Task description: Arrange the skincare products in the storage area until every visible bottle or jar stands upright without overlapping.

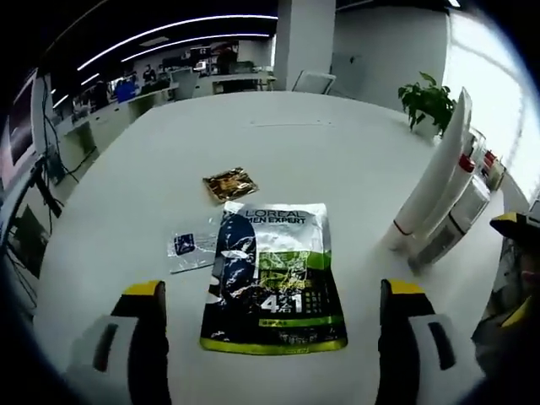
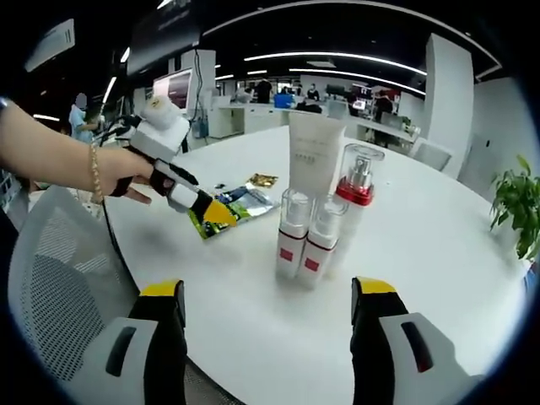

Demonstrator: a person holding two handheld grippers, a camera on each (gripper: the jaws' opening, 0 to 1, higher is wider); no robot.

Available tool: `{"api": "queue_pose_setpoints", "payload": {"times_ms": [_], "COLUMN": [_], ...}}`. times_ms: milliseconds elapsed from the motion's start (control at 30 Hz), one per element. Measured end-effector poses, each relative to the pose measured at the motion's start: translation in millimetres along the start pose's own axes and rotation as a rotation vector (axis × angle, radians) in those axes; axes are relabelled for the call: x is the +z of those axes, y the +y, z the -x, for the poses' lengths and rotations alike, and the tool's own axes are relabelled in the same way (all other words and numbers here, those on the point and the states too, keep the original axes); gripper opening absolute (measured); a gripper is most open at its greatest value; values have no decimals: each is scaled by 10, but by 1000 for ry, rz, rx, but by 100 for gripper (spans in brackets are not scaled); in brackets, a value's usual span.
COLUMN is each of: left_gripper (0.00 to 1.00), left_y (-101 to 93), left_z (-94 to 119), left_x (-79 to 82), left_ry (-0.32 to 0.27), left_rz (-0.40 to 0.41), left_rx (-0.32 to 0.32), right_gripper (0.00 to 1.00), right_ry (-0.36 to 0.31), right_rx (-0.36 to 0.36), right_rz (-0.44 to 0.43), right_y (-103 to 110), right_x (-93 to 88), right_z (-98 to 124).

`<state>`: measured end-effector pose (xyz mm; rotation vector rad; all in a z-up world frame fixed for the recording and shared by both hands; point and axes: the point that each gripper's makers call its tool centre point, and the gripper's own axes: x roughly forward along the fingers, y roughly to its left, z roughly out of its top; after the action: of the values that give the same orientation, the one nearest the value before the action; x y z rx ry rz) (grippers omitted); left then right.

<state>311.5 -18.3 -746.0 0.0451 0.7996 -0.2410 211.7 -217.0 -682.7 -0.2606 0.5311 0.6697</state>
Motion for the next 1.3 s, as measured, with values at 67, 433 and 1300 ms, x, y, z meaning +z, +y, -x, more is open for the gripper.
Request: {"api": "queue_pose_setpoints", "payload": {"times_ms": [67, 433, 1300], "left_gripper": [99, 99, 66], "left_y": [-11, -5, -83], "left_z": [-18, -189, -242], "left_x": [-19, -135, -111], "left_ry": [15, 110, 168], "left_rz": [-2, -18, -85], "left_rx": [-11, -11, 11], "right_gripper": [80, 79, 78], "right_ry": [1, 5, 22], "right_rx": [0, -7, -5], "right_rz": [-4, -21, -23], "right_y": [-4, -22, -28], "right_x": [-6, -18, -53], "right_z": [-6, -1, -23]}}
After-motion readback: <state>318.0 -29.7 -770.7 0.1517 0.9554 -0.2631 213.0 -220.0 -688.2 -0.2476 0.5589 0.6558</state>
